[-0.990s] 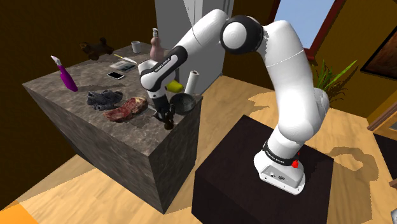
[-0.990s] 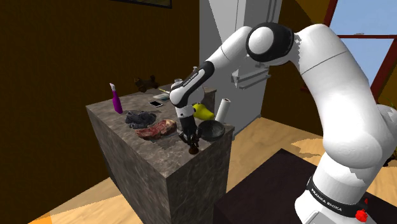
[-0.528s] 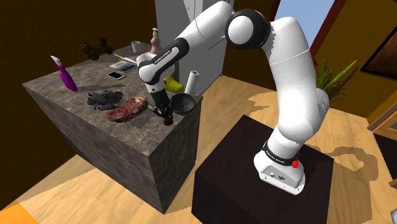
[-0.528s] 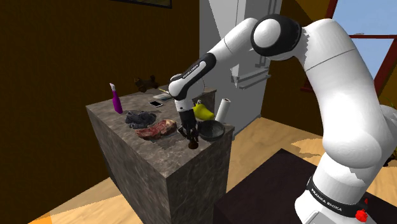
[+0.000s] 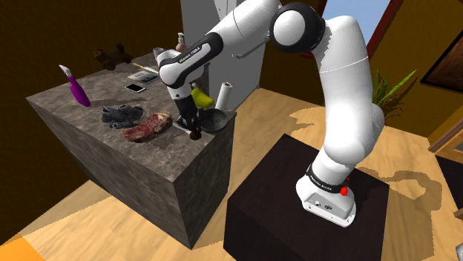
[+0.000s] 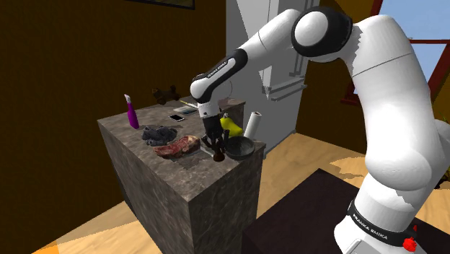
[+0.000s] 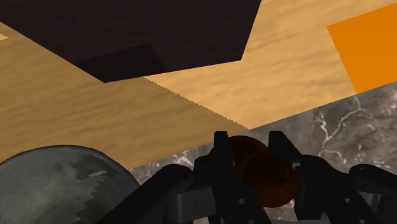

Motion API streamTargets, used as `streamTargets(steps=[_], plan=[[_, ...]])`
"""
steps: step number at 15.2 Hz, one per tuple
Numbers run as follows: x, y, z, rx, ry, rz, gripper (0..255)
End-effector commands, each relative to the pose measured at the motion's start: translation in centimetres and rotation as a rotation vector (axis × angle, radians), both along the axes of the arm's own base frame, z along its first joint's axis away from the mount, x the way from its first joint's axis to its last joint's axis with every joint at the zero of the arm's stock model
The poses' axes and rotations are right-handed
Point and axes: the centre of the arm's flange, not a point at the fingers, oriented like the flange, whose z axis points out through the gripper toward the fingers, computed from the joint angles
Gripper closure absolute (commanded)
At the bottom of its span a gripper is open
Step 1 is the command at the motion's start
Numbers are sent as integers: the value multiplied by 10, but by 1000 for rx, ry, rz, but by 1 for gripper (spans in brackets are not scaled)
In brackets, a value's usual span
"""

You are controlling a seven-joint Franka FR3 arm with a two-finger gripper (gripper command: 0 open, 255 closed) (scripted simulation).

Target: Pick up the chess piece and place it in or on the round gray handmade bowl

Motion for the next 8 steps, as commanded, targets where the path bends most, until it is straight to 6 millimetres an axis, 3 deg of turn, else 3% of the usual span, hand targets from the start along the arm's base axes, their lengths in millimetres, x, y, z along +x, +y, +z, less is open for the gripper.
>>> streamTargets(steps=[1,8], plan=[[0,0,10,0,0,0,255],[0,0,47,0,0,0,255]])
